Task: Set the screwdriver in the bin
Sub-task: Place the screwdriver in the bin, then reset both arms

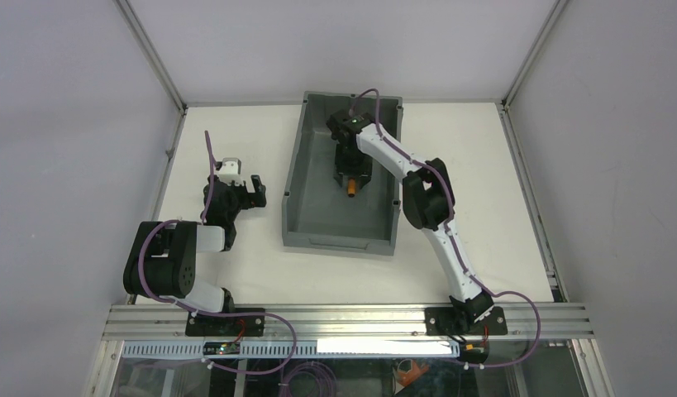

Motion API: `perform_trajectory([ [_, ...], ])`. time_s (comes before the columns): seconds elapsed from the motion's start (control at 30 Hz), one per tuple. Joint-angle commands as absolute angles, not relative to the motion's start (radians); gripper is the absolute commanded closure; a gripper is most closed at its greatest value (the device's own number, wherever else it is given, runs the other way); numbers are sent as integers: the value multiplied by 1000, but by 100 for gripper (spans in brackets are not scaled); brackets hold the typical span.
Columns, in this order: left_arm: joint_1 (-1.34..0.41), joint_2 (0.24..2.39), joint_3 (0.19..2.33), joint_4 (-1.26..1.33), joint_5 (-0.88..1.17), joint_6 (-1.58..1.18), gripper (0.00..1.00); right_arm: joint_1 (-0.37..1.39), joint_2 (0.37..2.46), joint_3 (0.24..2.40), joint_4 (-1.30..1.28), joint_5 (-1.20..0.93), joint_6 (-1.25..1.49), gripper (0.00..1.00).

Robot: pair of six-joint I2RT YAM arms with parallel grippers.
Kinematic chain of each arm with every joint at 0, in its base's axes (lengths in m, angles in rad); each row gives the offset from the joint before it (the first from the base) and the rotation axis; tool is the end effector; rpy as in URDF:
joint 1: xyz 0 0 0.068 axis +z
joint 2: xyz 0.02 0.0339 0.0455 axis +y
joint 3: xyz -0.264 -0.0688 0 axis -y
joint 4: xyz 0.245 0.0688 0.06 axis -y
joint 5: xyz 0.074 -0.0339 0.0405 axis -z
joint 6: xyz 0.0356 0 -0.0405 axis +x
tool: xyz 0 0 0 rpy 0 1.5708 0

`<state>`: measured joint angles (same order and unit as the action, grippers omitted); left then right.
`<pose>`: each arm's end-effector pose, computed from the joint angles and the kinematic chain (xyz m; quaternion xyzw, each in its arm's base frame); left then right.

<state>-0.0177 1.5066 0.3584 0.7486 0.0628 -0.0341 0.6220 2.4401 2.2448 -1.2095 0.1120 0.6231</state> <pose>0.2591 -0.0068 0.1355 0.0105 0.8331 -0.0405 0.5516 0.4019 0.2833 0.1873 0.0052 0.9950 0.0030 0.0998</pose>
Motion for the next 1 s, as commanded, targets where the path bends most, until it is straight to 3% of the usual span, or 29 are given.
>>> perform_trajectory([
  [0.0,-11,1507,373,824,88,-23,1,617,2289,2324,-1222,110,597,37],
  [0.47,-11,1506,373,824,87,-23,1,574,2078,2398,-1198,54,534,18],
  [0.67,-11,1507,373,824,88,-24,1,496,1982,2346,-1153,23,482,1],
  [0.97,-11,1506,373,825,87,-23,1,331,1818,2155,-1051,-39,415,1],
])
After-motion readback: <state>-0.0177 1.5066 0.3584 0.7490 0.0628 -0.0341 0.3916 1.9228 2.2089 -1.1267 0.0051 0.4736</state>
